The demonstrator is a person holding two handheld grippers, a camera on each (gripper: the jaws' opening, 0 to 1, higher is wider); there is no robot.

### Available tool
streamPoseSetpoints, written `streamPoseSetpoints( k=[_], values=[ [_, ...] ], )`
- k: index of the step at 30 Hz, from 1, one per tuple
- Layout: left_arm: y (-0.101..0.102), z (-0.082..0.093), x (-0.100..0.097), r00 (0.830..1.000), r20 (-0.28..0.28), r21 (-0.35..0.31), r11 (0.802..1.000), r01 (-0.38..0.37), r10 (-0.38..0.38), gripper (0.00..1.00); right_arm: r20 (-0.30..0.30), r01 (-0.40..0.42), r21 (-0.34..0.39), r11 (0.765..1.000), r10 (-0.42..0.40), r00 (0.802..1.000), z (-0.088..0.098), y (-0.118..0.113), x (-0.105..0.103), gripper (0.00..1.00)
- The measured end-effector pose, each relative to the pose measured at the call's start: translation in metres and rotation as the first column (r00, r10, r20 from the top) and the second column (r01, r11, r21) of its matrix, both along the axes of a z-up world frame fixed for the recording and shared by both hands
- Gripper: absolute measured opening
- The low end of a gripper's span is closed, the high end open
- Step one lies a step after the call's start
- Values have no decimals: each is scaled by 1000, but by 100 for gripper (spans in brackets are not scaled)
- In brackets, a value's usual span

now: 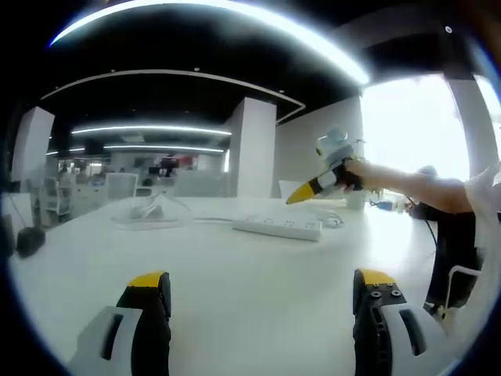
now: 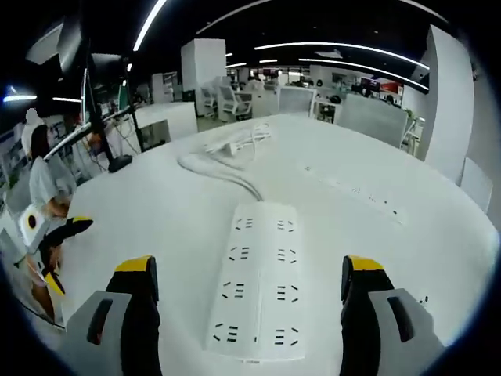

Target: Straighten the power strip on the desk, plug the charger into it

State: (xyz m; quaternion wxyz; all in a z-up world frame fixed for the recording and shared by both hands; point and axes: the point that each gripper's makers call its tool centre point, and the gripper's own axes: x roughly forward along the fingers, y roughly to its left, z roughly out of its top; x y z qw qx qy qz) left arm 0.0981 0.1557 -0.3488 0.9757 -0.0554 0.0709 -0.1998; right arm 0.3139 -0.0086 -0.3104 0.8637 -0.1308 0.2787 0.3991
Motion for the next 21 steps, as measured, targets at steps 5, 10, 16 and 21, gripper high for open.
streamPoseSetpoints(
  k=[5,10,16,21],
  values=[
    [-3,0,1,1000,-1,0,1000,7,-7,99,-64,-28,-73,997,23,998,-5,6,-4,97],
    [-5,0,1,1000,-4,3,1000,13,-13,99,-109,-34,-136,990,20,994,-12,5,-2,97],
    [-7,-1,1,1000,-6,2,1000,17,-17,99,-150,-27,-192,981,-3,989,-19,5,3,98],
    [-8,-2,0,1000,-9,2,1000,21,-21,99,-212,-42,-264,964,-15,977,-32,2,-1,96]
  ],
)
